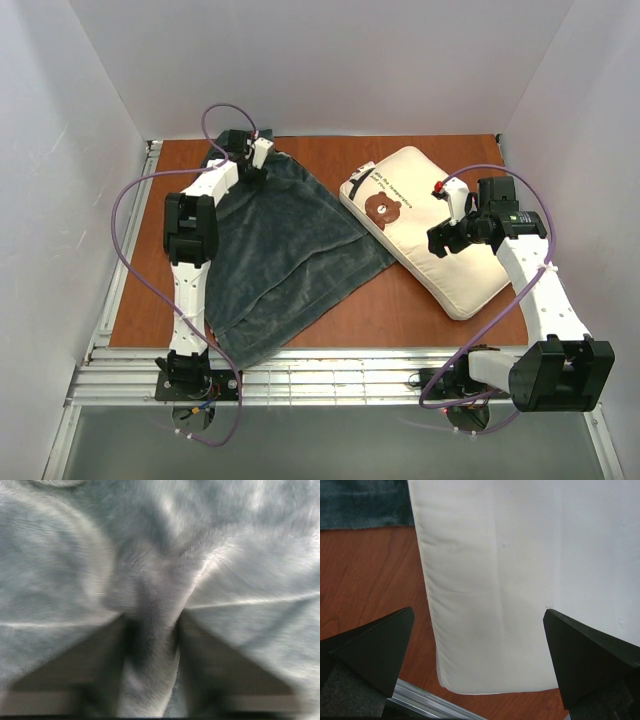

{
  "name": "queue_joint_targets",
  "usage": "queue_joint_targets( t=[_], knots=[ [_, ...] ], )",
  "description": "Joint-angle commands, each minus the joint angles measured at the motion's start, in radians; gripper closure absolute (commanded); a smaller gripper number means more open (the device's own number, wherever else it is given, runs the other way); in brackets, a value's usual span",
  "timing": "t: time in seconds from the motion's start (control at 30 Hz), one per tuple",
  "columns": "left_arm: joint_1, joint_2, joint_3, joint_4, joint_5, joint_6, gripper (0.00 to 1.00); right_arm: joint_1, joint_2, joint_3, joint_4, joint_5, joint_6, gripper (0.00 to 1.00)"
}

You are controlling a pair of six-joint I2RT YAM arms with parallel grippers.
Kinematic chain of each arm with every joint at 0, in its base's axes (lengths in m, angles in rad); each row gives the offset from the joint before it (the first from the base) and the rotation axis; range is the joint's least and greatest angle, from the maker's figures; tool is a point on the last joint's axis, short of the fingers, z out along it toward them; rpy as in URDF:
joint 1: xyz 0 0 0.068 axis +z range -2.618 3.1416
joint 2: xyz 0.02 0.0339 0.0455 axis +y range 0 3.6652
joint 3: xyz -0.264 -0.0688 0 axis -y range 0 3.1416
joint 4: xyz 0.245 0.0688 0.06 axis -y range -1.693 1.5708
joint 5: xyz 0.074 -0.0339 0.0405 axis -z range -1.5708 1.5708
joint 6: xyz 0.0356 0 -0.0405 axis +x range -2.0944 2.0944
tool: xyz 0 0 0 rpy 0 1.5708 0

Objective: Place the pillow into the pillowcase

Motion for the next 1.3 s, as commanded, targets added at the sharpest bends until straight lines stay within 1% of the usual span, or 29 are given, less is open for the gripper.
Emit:
queue_joint_targets(
  t=[0.0, 0.03, 0.1, 0.13, 0.17, 0.23, 0.27, 0.33, 0.37, 0.4, 0.43, 0.47, 0.5, 0.53, 0.57, 0.6, 0.7, 0.73, 0.8, 0.83, 0.87, 0.9, 0.93, 0.97, 1.0, 1.03, 1.1, 1.17, 1.27],
  knots=[
    [0.087, 0.062, -0.027, -0.079, -0.069, 0.017, 0.81, 0.006, 0.002, 0.042, -0.006, 0.007, -0.018, 0.01],
    [0.110, 0.067, -0.027, -0.090, -0.084, 0.013, 1.00, 0.004, 0.002, 0.042, -0.004, 0.010, -0.018, 0.01],
    [0.204, 0.062, -0.033, -0.122, -0.098, -0.006, 1.00, 0.006, 0.001, 0.039, -0.003, 0.012, -0.022, 0.01],
    [0.238, 0.053, -0.056, -0.130, -0.091, -0.015, 1.00, 0.006, -0.001, 0.037, -0.003, 0.007, -0.024, 0.01],
    [0.296, 0.041, -0.074, -0.135, -0.091, -0.038, 1.00, 0.006, -0.004, 0.033, 0.000, 0.007, -0.025, 0.01],
    [0.350, -0.008, -0.122, -0.130, -0.115, -0.055, 1.00, 0.006, -0.012, 0.025, 0.000, 0.006, -0.030, 0.01],
    [0.399, -0.024, -0.168, -0.129, -0.149, -0.076, 1.00, 0.006, -0.015, 0.019, 0.000, 0.007, -0.033, 0.01],
    [0.438, -0.083, -0.223, -0.141, -0.135, -0.082, 1.00, 0.006, -0.019, 0.011, -0.001, 0.004, -0.039, 0.01],
    [0.453, -0.111, -0.293, -0.141, -0.153, -0.082, 1.00, 0.004, -0.021, 0.010, 0.000, 0.003, -0.039, 0.02],
    [0.457, -0.140, -0.329, -0.136, -0.150, -0.076, 0.93, 0.006, -0.022, 0.010, 0.000, 0.003, -0.044, 0.01],
    [0.458, -0.174, -0.360, -0.141, -0.125, -0.069, 0.82, 0.006, -0.021, 0.011, -0.003, 0.000, -0.045, 0.01],
    [0.457, -0.267, -0.398, -0.144, -0.033, -0.061, 0.70, 0.004, -0.021, 0.014, -0.001, -0.005, -0.045, 0.02],
    [0.457, -0.312, -0.451, -0.143, 0.022, -0.040, 0.47, 0.006, -0.022, 0.022, -0.003, -0.013, -0.047, 0.01],
    [0.454, -0.367, -0.472, -0.146, 0.084, -0.030, 0.35, 0.007, -0.015, 0.028, -0.009, -0.033, -0.045, 0.01],
    [0.443, -0.437, -0.483, -0.150, 0.172, -0.024, 0.31, 0.010, -0.009, 0.033, -0.010, -0.046, -0.042, 0.01],
    [0.432, -0.467, -0.477, -0.188, 0.208, -0.015, 0.25, 0.021, -0.001, 0.045, -0.010, -0.057, -0.039, 0.01],
    [0.352, -0.522, -0.477, -0.222, 0.225, -0.019, 0.24, 0.067, 0.051, 0.071, 0.010, -0.068, -0.001, 0.01],
    [0.307, -0.530, -0.481, -0.221, 0.222, -0.048, 0.24, 0.084, 0.086, 0.095, 0.043, -0.036, 0.035, 0.01],
    [0.273, -0.536, -0.483, -0.221, 0.242, -0.081, 0.24, 0.140, 0.132, 0.140, 0.071, 0.015, 0.074, 0.01],
    [0.256, -0.533, -0.480, -0.222, 0.258, -0.123, 0.24, 0.159, 0.184, 0.193, 0.086, 0.071, 0.108, 0.01],
    [0.253, -0.530, -0.477, -0.221, 0.279, -0.145, 0.24, 0.174, 0.215, 0.221, 0.109, 0.096, 0.123, 0.01],
    [0.254, -0.530, -0.475, -0.219, 0.328, -0.165, 0.24, 0.206, 0.284, 0.249, 0.118, 0.154, 0.135, 0.01],
    [0.253, -0.533, -0.481, -0.213, 0.337, -0.202, 0.24, 0.223, 0.324, 0.317, 0.120, 0.198, 0.154, 0.01],
    [0.253, -0.538, -0.484, -0.198, 0.351, -0.214, 0.24, 0.240, 0.368, 0.351, 0.117, 0.255, 0.186, 0.01],
    [0.253, -0.559, -0.495, -0.189, 0.365, -0.223, 0.23, 0.266, 0.452, 0.390, 0.109, 0.339, 0.206, 0.02],
    [0.253, -0.571, -0.518, -0.178, 0.380, -0.230, 0.23, 0.276, 0.497, 0.457, 0.094, 0.361, 0.217, 0.01],
    [0.253, -0.602, -0.541, -0.155, 0.388, -0.248, 0.22, 0.283, 0.606, 0.519, 0.051, 0.371, 0.258, 0.02],
    [0.253, -0.642, -0.569, -0.146, 0.391, -0.248, 0.21, 0.283, 0.663, 0.562, 0.040, 0.354, 0.280, 0.01],
    [0.253, -0.685, -0.607, -0.135, 0.380, -0.246, 0.21, 0.283, 0.767, 0.577, 0.040, 0.331, 0.278, 0.01]
  ],
)
